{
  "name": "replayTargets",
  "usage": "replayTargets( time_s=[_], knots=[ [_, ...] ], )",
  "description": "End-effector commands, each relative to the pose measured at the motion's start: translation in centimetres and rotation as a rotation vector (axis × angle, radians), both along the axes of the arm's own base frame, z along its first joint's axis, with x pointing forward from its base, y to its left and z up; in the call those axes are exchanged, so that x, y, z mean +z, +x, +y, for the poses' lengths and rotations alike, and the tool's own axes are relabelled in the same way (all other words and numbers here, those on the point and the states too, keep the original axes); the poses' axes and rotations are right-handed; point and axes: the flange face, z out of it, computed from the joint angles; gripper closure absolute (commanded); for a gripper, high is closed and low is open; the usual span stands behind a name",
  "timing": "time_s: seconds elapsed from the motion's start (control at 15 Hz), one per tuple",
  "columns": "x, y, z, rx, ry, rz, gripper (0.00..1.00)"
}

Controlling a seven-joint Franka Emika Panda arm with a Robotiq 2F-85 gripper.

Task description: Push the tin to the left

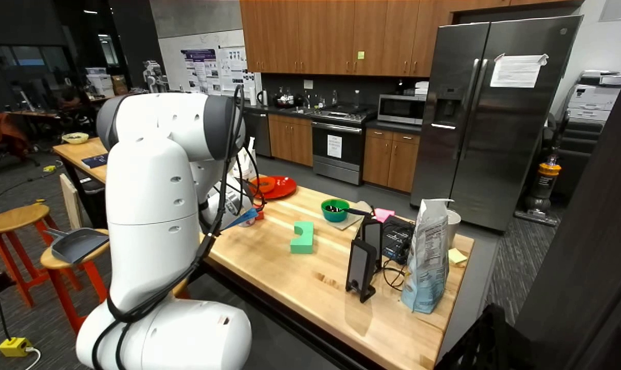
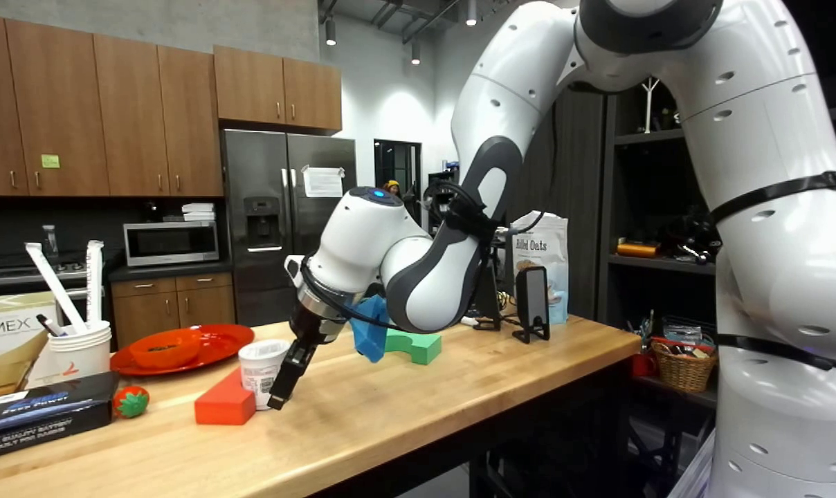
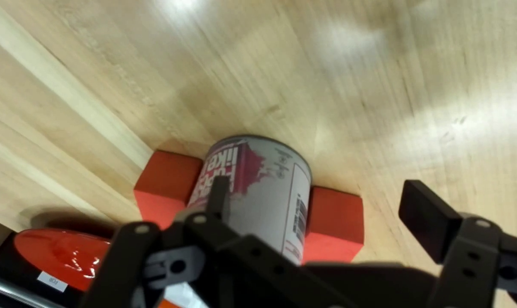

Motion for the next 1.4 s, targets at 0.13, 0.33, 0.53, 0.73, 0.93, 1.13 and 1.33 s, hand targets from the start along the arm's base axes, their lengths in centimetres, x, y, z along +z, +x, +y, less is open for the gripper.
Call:
replayTargets(
  time_s=[0.13,0.33,0.53,0.73,0.93,1.13,1.33],
  knots=[
    [0.5,-1.6,-0.8,0.000,-0.084,-0.022,0.00],
    [-0.5,-0.9,-0.1,0.015,-0.068,-0.009,0.00],
    [-0.3,-1.0,-0.2,0.012,-0.073,-0.011,0.00],
    [-0.3,-1.0,-0.2,0.010,-0.075,-0.010,0.00],
    [-0.4,-1.1,-0.2,0.011,-0.076,-0.007,0.00],
    [-0.4,-1.1,-0.2,0.011,-0.076,-0.007,0.00],
    [-0.4,-1.1,-0.2,0.011,-0.076,-0.007,0.00]
  ],
)
